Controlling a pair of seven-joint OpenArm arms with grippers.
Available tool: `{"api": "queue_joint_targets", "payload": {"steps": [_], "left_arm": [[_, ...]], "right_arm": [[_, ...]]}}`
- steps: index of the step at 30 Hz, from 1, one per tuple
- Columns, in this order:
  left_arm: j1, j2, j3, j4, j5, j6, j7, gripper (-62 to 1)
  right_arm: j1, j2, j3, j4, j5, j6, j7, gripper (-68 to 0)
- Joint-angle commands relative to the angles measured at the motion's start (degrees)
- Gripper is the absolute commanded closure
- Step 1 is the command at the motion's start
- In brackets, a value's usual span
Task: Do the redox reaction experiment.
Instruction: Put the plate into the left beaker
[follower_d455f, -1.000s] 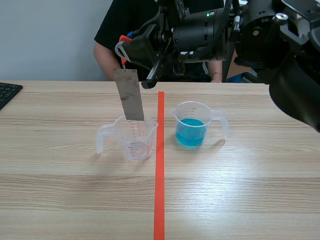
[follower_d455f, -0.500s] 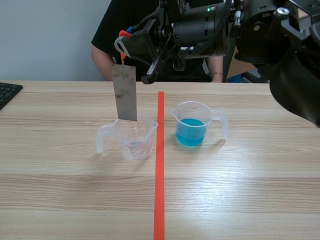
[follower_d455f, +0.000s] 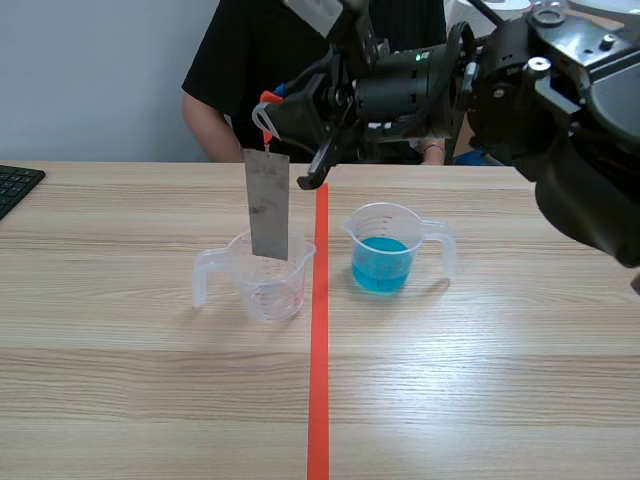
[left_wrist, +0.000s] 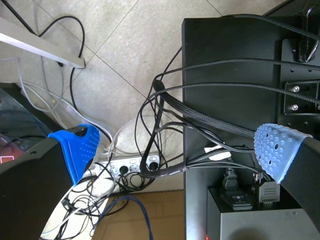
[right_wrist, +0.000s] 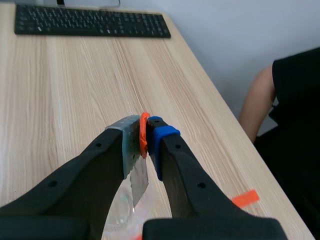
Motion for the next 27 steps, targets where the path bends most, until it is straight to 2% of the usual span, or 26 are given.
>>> {"api": "queue_joint_targets", "payload": {"steps": [1,11,24,27], "left_arm": [[0.4,-0.3,0.2,0.5,-0.3,-0.1,-0.5,-62.3],[0.4,-0.3,0.2,0.5,-0.4,-0.2,-0.6,-62.3],[0.5,-0.5,0.2,0.6,-0.3,-0.2,-0.3,-62.3],[0.6,-0.5,0.2,0.6,-0.3,-0.2,-0.3,-62.3]], "right_arm": [[1.6,-1.3,0.1,-0.7,0.1,0.4,1.9,-1.6],[1.6,-4.4,0.1,-6.9,-7.8,0.4,6.2,-1.6],[1.6,-4.7,-2.1,-7.7,-11.6,0.4,6.9,-1.6],[1.6,-4.7,-2.6,-7.7,-12.1,0.4,6.9,-5.7]]}}
